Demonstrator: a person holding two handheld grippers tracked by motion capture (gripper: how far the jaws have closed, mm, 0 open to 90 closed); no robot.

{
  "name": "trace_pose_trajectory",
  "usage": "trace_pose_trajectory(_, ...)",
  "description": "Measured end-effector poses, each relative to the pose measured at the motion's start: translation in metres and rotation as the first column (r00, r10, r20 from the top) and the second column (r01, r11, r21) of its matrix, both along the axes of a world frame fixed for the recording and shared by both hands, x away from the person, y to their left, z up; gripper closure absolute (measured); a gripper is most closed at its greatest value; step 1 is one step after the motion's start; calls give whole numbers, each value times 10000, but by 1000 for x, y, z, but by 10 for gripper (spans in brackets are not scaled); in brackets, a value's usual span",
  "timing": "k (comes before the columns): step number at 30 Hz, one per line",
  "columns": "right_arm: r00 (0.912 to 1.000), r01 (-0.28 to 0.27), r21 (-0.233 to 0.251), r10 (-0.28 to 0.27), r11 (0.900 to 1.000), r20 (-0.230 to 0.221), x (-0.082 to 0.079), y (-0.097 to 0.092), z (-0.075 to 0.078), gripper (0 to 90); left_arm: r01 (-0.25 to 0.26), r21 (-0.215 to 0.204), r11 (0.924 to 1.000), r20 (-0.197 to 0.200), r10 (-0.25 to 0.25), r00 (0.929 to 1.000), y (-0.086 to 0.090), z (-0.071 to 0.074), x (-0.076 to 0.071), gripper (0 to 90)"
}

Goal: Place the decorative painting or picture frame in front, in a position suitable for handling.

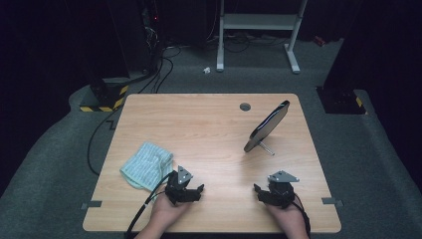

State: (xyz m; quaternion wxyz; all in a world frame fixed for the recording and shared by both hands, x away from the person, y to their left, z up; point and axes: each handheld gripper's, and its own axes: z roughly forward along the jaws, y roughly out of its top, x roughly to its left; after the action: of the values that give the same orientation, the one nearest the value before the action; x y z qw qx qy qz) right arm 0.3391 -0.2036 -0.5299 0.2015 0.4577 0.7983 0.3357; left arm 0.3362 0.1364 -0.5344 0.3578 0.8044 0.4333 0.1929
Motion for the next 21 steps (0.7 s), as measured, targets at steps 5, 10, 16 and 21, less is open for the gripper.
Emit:
trace_pose_trajectory(5,10000,24,-6,-24,10000,6,0,0,0,288,43,-8,10000,12,-43,10000,-1,0,2,229)
trace_pose_trajectory(10,10000,21,-3,-21,10000,3,0,0,0,288,87,0,10000,44,-87,10000,-1,0,0,239)
trace_pose_trajectory(16,10000,53,42,-53,10000,-13,1,0,0,292,100,-10,9999,60,-100,9999,-1,0,0,248)
trace_pose_trajectory(21,9999,122,206,-121,9997,-46,2,-2,0,295,142,-11,9999,79,-142,9999,0,0,-1,253)
